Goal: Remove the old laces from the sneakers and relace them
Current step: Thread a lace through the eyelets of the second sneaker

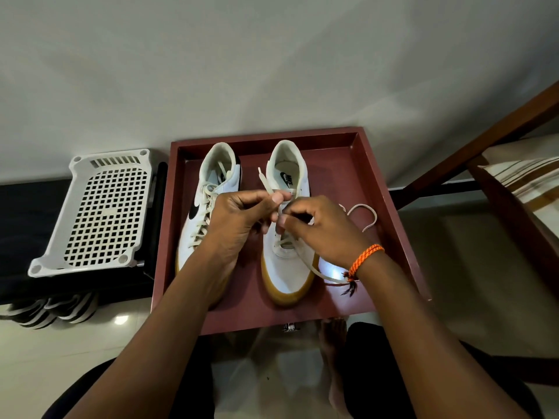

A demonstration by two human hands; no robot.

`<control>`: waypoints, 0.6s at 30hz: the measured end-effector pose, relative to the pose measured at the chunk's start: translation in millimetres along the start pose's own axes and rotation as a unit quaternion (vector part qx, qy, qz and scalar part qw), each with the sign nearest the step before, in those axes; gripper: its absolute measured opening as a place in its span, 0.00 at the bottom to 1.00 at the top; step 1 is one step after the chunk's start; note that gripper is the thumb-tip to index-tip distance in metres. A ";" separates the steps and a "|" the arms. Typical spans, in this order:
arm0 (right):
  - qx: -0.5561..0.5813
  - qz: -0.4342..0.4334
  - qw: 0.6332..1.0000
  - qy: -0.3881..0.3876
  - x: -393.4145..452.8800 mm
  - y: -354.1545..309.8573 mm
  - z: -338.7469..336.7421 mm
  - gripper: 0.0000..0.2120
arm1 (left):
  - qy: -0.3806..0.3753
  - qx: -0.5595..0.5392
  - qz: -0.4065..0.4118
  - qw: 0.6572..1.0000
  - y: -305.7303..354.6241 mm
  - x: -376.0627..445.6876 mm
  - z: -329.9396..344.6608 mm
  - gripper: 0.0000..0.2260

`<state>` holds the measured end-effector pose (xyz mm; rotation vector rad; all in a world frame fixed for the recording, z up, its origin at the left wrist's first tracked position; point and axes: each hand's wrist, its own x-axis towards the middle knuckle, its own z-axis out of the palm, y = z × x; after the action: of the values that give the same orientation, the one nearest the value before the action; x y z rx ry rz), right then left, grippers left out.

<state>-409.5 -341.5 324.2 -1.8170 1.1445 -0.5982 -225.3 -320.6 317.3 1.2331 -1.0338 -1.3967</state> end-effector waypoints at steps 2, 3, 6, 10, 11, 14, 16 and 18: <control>-0.015 0.020 0.997 -0.066 -2.1 6.0 -9.8 0.11 | 0.015 0.007 0.002 1.000 0.0 -0.1 -0.7 0.10; -0.023 0.041 0.994 -0.102 -4.6 8.9 -16.7 0.11 | 0.029 0.005 0.004 1.000 -0.2 0.5 -2.4 0.09; -0.075 0.094 0.982 -0.143 -11.0 23.9 -29.3 0.10 | 0.058 0.002 0.005 0.998 -0.7 3.3 -7.2 0.08; -0.107 0.047 0.992 0.057 -6.2 20.5 -23.6 0.06 | 0.027 0.040 0.015 0.999 -2.8 3.4 -1.6 0.07; -0.101 0.017 0.988 0.111 -3.0 15.5 -20.2 0.05 | 0.022 0.042 0.021 0.999 -2.3 2.6 0.4 0.07; -0.064 -0.023 0.990 0.125 1.8 4.2 -7.3 0.07 | 0.020 0.024 0.032 0.999 -1.1 1.9 4.5 0.08; 0.026 -0.001 0.995 0.093 1.2 -1.1 2.0 0.08 | 0.023 0.010 0.032 0.999 -1.5 1.6 4.7 0.09; 0.099 0.014 0.990 0.096 0.5 -5.3 7.5 0.07 | 0.027 0.006 0.029 0.999 -0.2 1.1 4.9 0.09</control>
<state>-401.2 -337.8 325.0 -1.5984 1.1893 -0.8552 -230.2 -321.7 317.6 1.2338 -1.0348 -1.3073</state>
